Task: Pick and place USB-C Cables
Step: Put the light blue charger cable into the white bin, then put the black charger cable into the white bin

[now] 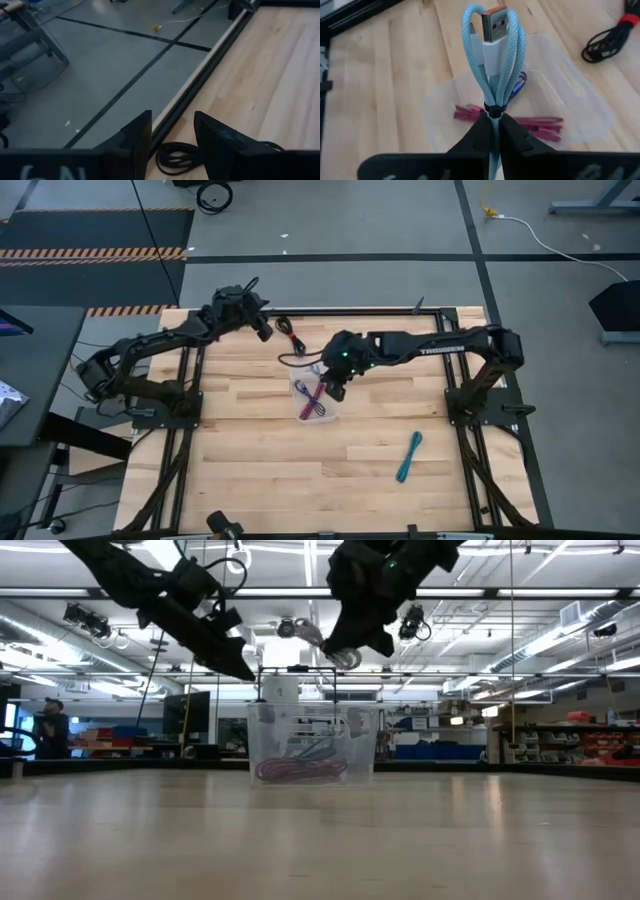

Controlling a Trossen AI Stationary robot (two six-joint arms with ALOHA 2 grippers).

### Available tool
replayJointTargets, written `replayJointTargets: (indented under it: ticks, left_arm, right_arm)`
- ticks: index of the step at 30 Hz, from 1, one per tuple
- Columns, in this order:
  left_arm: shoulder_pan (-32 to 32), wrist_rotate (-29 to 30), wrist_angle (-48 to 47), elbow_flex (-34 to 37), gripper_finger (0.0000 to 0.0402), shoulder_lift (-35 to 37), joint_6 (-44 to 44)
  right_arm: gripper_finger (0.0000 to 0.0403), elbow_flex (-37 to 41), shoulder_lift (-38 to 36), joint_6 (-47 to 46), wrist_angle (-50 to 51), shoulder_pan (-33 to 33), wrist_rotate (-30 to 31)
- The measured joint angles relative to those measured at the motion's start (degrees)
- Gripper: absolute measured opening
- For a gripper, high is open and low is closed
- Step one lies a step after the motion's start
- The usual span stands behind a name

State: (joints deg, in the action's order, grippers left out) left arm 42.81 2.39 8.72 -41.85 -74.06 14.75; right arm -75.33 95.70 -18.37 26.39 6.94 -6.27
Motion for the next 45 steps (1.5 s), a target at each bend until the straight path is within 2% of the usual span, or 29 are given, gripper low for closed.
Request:
replayJointTargets:
  ticks: [4, 9, 14, 18, 21, 26, 31, 36, 40, 43, 45]
  left_arm:
    - [-0.03, -0.03, -0.05, -0.01, 0.0155, -1.75, -0.04]
    - [0.0, 0.77, -0.4, 0.0, 0.0155, -2.89, 0.86]
    - [0.0, 0.97, 0.49, -0.02, 0.0155, -3.19, 0.89]
    - [0.0, 1.01, 2.79, -0.04, 0.0155, -4.45, 0.86]
    - [-0.33, 0.55, 5.01, -0.07, 0.0155, -7.37, 1.93]
    - [-0.33, 0.57, 7.91, -0.07, 0.0155, -13.82, 9.44]
    - [-1.34, 2.88, 7.97, -0.07, 0.0146, -18.36, 27.64]
    - [-5.31, 5.83, 9.46, -0.07, 0.013, -19.06, 41.92]
    - [-9.45, 6.65, 14.41, -0.13, 0.0124, -18.97, 45.2]
    - [-11.35, 9.72, 15.51, -0.18, 0.0123, -19.0, 49.17]
    - [-12.19, 11.77, 14.74, -0.69, 0.0123, -18.99, 48.43]
  right_arm:
    - [0.0044, 0.07, 3.49, -1.66, -1.9, -0.89, 0.16]
    - [0.0102, 0.09, 6.41, -1.53, -3.27, -1.31, -0.51]
    - [0.0158, 0.11, 7.48, -1.12, -3.67, -1.01, -0.48]
    - [0.0185, 0.11, 6.72, -0.96, -3.41, -0.49, -0.54]
    - [0.019, 0.11, 4.76, -0.7, -2.88, 0.02, -1.13]
    - [0.0189, 0.11, 0.47, 0.11, 0.8, 0.32, -1.24]
    - [0.0189, 0.11, -3.79, -0.07, 5.89, -0.31, -0.89]
    - [0.0189, 0.11, -6.96, -1.38, 10.92, -2.16, -0.86]
    - [0.0189, 0.11, -8.83, -1.09, 14.83, -4.12, -0.72]
    - [0.0189, 0.11, -10.19, -0.1, 17.28, -5.24, -0.7]
    - [0.0189, 0.11, -11.1, 0.36, 18.54, -5.97, -0.69]
